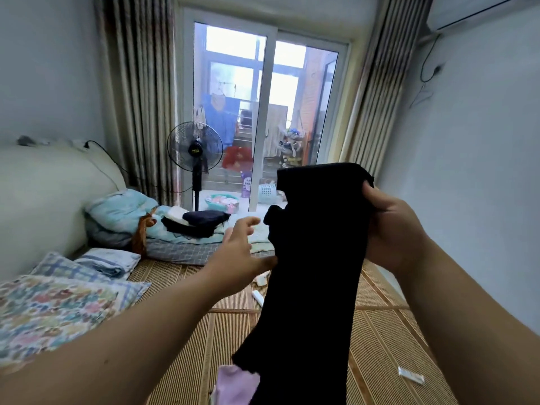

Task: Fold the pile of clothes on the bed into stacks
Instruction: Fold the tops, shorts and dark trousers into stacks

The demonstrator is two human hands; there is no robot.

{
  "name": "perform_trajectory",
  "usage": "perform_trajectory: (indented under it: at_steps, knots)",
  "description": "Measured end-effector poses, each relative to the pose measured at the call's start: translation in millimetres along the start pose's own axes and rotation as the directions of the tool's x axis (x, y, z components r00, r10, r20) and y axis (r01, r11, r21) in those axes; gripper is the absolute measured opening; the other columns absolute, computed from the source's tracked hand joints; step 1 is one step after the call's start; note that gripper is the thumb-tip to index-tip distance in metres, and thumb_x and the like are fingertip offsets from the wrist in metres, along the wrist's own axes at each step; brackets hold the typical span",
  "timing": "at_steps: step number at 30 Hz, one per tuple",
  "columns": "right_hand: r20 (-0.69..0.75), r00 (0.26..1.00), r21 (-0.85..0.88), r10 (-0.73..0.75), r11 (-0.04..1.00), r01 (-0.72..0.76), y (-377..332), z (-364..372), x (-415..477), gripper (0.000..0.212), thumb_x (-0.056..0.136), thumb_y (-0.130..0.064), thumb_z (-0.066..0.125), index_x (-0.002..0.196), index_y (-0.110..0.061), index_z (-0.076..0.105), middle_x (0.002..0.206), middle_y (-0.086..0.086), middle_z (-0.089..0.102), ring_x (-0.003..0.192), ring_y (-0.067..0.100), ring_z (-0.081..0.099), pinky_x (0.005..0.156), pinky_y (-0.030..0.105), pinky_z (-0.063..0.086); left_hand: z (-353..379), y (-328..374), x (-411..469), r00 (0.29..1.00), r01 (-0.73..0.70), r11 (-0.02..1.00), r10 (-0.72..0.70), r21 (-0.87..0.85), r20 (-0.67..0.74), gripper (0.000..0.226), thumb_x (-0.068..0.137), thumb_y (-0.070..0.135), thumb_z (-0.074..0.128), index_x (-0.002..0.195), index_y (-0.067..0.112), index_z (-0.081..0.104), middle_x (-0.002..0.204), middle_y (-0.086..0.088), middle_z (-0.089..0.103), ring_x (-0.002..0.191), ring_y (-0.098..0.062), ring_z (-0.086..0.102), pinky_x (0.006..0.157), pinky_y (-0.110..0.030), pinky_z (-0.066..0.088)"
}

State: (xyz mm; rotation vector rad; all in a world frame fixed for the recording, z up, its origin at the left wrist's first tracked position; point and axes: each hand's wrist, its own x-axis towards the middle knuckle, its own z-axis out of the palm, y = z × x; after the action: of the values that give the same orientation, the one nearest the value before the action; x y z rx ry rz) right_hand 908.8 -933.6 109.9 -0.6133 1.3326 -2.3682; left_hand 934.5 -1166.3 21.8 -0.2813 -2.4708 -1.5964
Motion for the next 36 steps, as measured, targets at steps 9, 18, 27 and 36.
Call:
perform_trajectory:
  at_steps: [9,18,27,36]
  knots:
    - [-0.139,0.99,-0.017,-0.004,1.0,0.002,-2.4,-9.0,-5.8,0.039,0.1,-0.028,0.037,0.125,-0.008,0.06,0.099,0.01,0.074,0.09,0.026,0.072,0.062,0.032,0.059,22.3,16.4,8.7,0.952,0.092,0.875,0.063,-0.476,0.299,0.022,0.092,-0.002,0.053,0.096,0.018,0.063,0.078,0.005,0.068,0.074,-0.016,0.064,0.069,-0.029,0.053]
    - [-0.455,0.889,-0.476,-0.054,0.858,-0.192,2.2,-32.2,-3.3,0.021,0.087,-0.007,0.047,0.104,-0.011,0.06,0.073,0.002,0.062,0.057,0.012,0.058,0.051,0.025,0.046,27.8,50.6,30.3,0.98,0.196,0.781,-0.143,-0.593,0.135,0.025,0.095,-0.003,0.042,0.088,0.009,0.062,0.073,-0.014,0.055,0.062,-0.023,0.05,0.056,-0.027,0.039]
    - [-0.051,0.995,-0.994,-0.086,-0.092,-0.059,42.9,19.8,24.9,0.01,0.076,-0.022,0.063,0.085,-0.024,0.064,0.091,-0.002,0.066,0.084,0.014,0.062,0.066,0.024,0.047,14.7,52.3,42.6,0.993,0.104,0.988,-0.098,-0.11,0.059,0.011,0.057,0.021,0.063,0.067,0.02,0.061,0.065,-0.005,0.056,0.061,-0.02,0.049,0.061,-0.031,0.038]
    - [-0.21,0.877,-0.921,-0.431,0.389,-0.029,13.2,18.0,54.3,0.026,0.08,-0.002,0.043,0.078,-0.011,0.067,0.069,0.005,0.063,0.063,0.016,0.06,0.056,0.026,0.046,-28.3,-20.1,22.4,0.997,0.07,0.878,-0.067,0.473,-0.022,0.007,0.085,0.013,0.058,0.086,0.012,0.065,0.086,-0.009,0.068,0.085,-0.026,0.062,0.07,-0.035,0.047]
